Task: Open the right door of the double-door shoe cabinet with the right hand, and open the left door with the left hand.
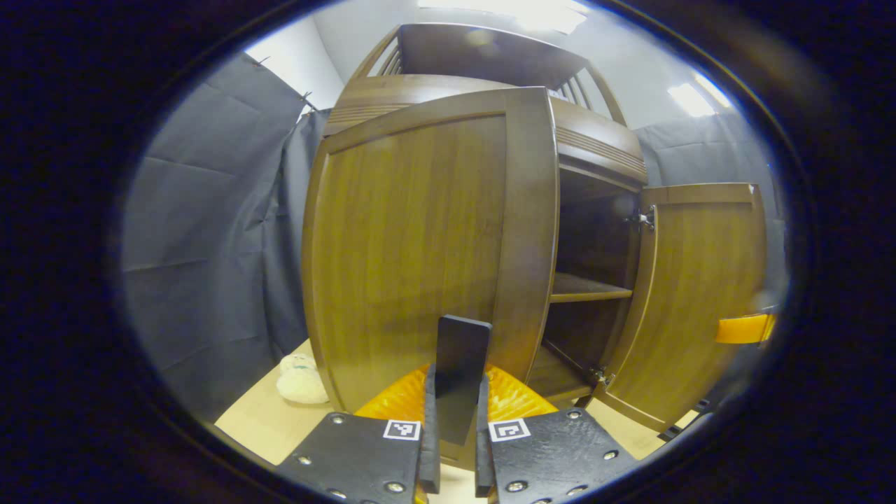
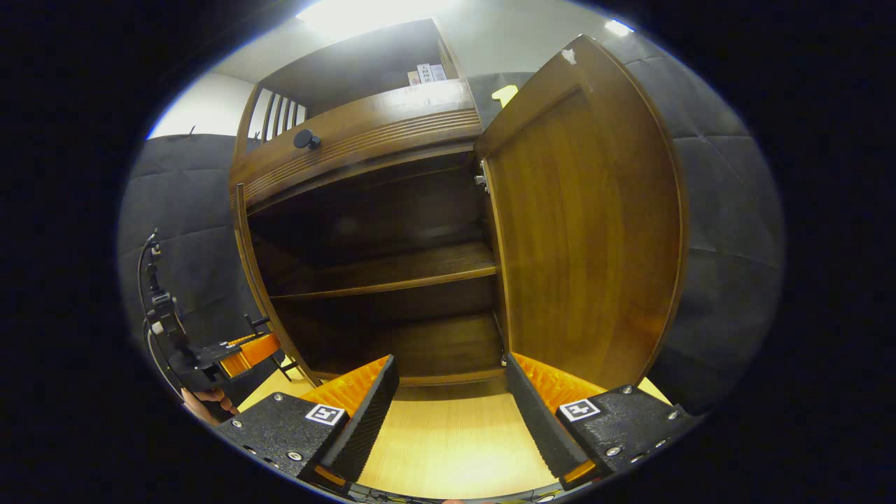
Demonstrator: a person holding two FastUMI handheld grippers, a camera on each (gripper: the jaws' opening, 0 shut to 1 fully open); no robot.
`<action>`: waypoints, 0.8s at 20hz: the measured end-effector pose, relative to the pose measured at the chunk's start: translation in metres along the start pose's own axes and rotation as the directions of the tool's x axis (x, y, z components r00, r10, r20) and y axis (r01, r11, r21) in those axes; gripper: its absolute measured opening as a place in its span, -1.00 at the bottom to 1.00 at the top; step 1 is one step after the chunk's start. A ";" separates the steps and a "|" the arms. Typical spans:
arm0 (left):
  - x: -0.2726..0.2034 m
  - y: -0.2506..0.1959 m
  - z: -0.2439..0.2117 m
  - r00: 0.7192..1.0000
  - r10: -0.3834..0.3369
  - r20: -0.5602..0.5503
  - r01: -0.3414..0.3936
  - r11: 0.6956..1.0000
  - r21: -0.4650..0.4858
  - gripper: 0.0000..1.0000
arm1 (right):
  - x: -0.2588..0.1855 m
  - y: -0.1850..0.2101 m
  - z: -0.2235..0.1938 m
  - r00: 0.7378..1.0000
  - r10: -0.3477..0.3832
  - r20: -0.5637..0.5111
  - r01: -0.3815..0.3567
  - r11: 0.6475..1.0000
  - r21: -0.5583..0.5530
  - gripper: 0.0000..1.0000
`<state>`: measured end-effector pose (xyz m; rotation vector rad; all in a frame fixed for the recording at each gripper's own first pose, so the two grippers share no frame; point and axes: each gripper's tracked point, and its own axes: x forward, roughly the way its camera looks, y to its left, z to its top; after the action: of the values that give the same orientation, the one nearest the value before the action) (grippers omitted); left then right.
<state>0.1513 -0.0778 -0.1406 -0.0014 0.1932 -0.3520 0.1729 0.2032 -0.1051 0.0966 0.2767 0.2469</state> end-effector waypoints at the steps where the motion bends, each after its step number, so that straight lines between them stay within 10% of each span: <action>1: -0.007 0.006 0.000 1.000 0.007 0.000 -0.007 1.000 0.003 -0.59 | 0.000 0.003 -0.001 1.000 0.010 -0.005 -0.010 1.000 0.007 0.82; 4: -0.028 0.023 0.005 0.999 0.032 0.005 -0.032 0.999 0.031 -0.46 | 0.007 0.015 -0.012 0.997 0.057 -0.049 -0.056 0.998 0.020 0.83; 7: -0.043 0.036 0.010 0.999 0.046 0.009 -0.046 0.999 0.022 -0.75 | 0.013 0.023 -0.015 0.994 0.086 -0.069 -0.085 0.996 0.015 0.90; 11: -0.053 0.052 0.012 0.999 0.045 0.019 -0.045 0.999 0.007 -0.47 | 0.018 0.038 -0.016 0.990 0.117 -0.081 -0.115 0.993 0.034 0.90; 12: -0.057 0.054 0.010 0.999 0.049 0.017 -0.049 0.999 0.005 -0.74 | 0.018 0.039 -0.015 0.989 0.120 -0.081 -0.117 0.992 0.036 0.82; 16: -0.061 0.060 0.012 0.998 0.064 0.019 -0.063 0.998 -0.008 -0.75 | 0.018 0.041 -0.017 0.991 0.112 -0.079 -0.110 0.993 0.032 0.90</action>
<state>0.1177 -0.0007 -0.1196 -0.0059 0.1749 -0.2879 0.1759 0.2489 -0.1204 0.1300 0.3552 0.3582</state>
